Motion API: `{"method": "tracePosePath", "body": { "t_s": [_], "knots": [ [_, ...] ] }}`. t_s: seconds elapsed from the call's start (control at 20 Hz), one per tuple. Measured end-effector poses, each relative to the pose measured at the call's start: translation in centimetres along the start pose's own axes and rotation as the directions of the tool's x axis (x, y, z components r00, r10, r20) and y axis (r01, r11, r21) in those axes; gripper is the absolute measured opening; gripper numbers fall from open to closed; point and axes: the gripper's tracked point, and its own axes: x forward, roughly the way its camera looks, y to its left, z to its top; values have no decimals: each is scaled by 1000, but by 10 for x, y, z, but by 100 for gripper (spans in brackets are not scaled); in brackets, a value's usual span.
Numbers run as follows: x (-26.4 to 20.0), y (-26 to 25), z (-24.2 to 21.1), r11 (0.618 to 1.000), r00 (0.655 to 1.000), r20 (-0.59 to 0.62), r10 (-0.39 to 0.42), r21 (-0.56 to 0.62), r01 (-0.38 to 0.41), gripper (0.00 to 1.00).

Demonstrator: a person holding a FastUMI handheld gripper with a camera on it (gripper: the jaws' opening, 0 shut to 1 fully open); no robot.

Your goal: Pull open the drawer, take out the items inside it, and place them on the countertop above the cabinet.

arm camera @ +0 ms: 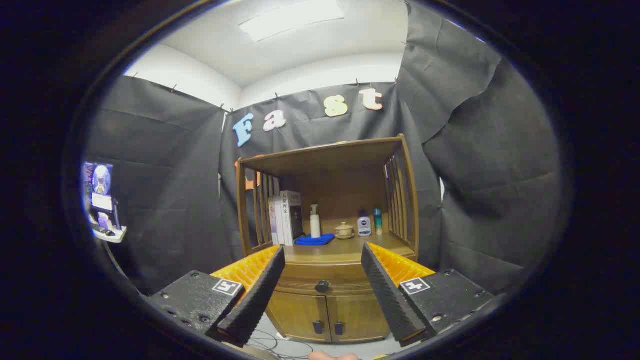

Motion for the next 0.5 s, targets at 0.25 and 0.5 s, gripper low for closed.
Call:
{"method": "tracePosePath", "body": {
  "t_s": [0.25, 0.5],
  "knots": [
    [-2, 4, -3, 1000, 1000, -1, 6, -6, -6, 100],
    [0, 3, -5, 1000, 1000, -4, -8, -14, 8, 100]
  ]
}}
